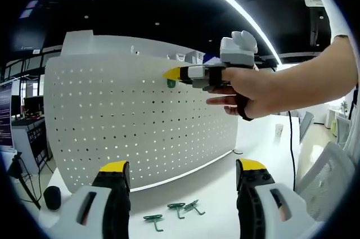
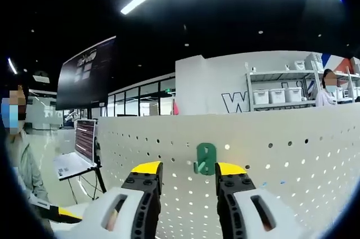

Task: Insert the hook assembly into the mounting plate slot until the hook locks in place.

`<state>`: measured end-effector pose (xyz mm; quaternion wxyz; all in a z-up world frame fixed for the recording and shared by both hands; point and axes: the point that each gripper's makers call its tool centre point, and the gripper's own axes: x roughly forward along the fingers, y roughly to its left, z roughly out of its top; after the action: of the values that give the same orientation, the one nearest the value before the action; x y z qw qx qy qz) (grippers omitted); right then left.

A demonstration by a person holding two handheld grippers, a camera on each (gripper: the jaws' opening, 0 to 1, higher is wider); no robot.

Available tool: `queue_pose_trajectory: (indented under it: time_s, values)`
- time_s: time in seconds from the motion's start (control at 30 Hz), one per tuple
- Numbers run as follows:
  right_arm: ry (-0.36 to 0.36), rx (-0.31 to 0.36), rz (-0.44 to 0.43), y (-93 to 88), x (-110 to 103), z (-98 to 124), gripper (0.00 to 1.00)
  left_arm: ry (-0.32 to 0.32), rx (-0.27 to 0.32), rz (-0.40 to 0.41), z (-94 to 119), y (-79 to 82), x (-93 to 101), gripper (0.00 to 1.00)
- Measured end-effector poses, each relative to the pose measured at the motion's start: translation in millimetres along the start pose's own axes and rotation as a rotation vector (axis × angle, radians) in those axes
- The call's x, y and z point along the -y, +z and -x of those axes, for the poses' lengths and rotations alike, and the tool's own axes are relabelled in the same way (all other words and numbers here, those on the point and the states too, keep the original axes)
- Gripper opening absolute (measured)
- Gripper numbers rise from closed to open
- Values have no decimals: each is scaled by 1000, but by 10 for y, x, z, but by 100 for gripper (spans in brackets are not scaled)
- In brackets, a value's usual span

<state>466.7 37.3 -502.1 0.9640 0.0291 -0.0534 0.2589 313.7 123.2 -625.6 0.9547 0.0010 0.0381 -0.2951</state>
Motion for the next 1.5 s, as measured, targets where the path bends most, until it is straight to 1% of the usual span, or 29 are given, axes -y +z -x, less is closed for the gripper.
queue_pose_trajectory:
  time_s: [0.03,0.1,0.17,0.27,0.4,0.53,0.57,0.6,0.67,0.73,0.87,0.9,1.07,1.1,1.13,1.2,1.5]
  values:
    - [30,0,-14,-4,-20,35,36,0,-1,-1,3,0,-3,79]
    - [56,33,-24,55,-25,89,37,3,-5,-5,8,-9,-9,79]
    - [68,38,-26,59,-2,159,38,4,-5,0,15,-9,-16,79]
    - [96,30,-32,33,0,212,39,4,-11,-7,25,-29,-17,79]
    - [106,23,-14,21,-1,250,38,4,-13,-8,36,-21,-9,79]
    - [123,15,-25,-6,4,307,37,5,-8,-13,43,7,-8,79]
    - [132,20,-35,1,0,346,37,5,-7,-12,46,16,-7,79]
    - [130,16,-17,-9,10,372,37,5,-8,-12,47,20,-6,79]
    - [147,7,-17,-30,11,444,37,6,-7,-14,47,19,-11,79]
    - [176,19,-20,-20,-16,551,37,5,-8,-13,52,23,-9,79]
    - [206,23,-37,-73,-13,768,40,1,-12,-23,56,37,6,79]
    - [212,9,-31,-112,-18,821,41,0,-9,-23,58,44,10,79]
    - [244,-13,-30,-208,-48,1027,42,-2,-6,-22,65,57,24,80]
    - [247,-17,-39,-225,-44,1057,42,-3,-8,-25,65,52,29,79]
    - [258,-38,-72,-281,-49,1104,41,-3,-22,-33,64,21,33,79]
    - [251,-58,-40,-360,-22,1170,41,-6,-23,-33,63,9,38,79]
    - [243,-90,-48,-506,44,1434,42,3,-31,-31,85,-13,17,79]
